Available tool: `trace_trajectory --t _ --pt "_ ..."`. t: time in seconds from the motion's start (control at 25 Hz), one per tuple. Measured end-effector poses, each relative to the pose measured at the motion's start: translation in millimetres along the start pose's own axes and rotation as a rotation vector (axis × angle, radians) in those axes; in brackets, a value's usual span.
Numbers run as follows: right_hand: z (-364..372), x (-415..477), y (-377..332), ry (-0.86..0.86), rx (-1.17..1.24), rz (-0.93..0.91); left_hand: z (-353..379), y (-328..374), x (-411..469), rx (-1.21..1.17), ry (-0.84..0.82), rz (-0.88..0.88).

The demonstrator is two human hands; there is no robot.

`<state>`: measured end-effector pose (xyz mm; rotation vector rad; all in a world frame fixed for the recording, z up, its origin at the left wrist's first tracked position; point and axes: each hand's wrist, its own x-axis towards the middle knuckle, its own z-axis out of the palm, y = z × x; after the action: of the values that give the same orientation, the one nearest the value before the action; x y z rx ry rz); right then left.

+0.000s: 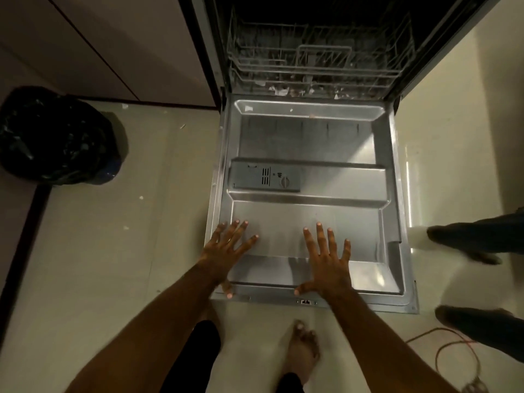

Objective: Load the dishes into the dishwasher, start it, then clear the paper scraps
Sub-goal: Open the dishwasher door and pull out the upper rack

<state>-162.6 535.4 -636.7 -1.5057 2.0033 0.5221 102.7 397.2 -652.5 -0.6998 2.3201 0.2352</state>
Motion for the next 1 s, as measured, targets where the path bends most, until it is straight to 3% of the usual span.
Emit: trace_trajectory --t 0.2,0.4,0.68,0.88,1.0 --pt "11.3 5.4 2.7 -0.008 0.028 -0.006 8.5 -1.5 12.5 -0.004 -0.032 0.059" --pt "-39.4 1.4 7.5 0.046 0.170 0.055 -59.4 -25.4 15.1 -0.086 0.073 0.037" --pt "-228.9 11.5 14.6 0.377 0.120 0.081 -246.9 -103.5 17.9 0.030 0.339 0.011" --pt "-398.9 40.8 27.1 0.785 0.118 0.055 -411.0 -167.9 26.7 0.093 0.731 -0.086" --pt "-472.4 67.8 37.5 0.853 0.098 0.046 -481.0 -193.7 36.6 -0.044 0.715 -0.113"
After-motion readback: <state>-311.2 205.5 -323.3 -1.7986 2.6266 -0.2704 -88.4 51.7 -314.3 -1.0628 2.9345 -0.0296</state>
